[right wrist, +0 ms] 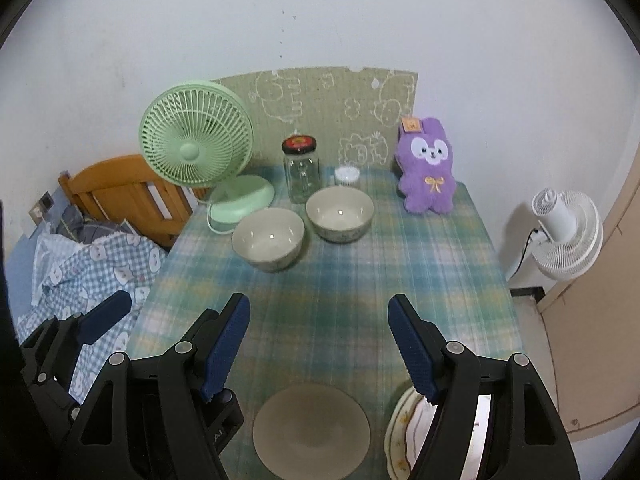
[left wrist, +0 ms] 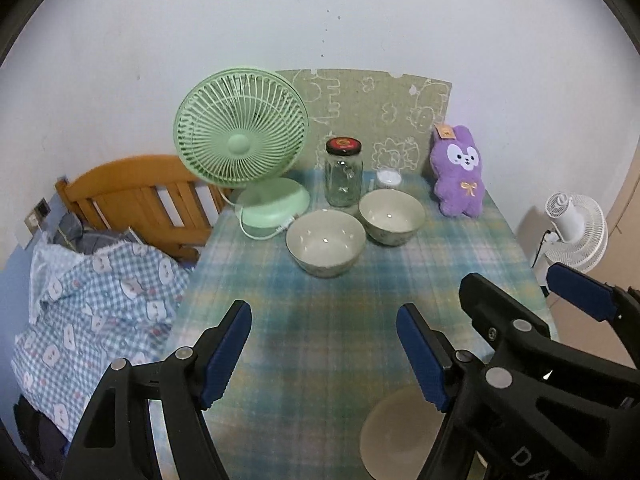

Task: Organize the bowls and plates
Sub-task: 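Pull both grippers back and move them toward the second grey plate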

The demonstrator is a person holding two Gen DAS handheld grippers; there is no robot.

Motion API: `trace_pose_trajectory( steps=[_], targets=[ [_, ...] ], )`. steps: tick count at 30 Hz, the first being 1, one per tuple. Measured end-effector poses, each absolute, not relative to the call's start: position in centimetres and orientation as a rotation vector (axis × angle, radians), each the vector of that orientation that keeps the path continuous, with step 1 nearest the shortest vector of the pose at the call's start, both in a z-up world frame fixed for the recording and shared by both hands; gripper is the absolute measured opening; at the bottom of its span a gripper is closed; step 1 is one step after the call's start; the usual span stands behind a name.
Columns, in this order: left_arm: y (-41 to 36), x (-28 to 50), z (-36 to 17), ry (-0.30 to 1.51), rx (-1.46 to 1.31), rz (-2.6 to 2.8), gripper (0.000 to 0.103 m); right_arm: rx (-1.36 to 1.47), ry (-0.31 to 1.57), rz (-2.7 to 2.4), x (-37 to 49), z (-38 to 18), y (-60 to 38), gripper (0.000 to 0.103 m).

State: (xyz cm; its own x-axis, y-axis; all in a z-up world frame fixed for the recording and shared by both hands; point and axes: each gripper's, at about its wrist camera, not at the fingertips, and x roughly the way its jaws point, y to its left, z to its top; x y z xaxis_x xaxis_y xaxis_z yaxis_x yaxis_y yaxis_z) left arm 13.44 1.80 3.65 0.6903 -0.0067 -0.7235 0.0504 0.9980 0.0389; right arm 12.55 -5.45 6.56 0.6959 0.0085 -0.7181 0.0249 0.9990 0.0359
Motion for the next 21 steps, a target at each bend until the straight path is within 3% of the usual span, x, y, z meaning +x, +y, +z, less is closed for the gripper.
trace_pose_trajectory(
  steps=[21],
  targets=[
    [5.0, 21.9, 2.3, 0.809, 0.070, -0.066, 0.072, 0.077, 0.807, -0.019, 21.2, 5.3, -2.5, 0.075]
  ],
)
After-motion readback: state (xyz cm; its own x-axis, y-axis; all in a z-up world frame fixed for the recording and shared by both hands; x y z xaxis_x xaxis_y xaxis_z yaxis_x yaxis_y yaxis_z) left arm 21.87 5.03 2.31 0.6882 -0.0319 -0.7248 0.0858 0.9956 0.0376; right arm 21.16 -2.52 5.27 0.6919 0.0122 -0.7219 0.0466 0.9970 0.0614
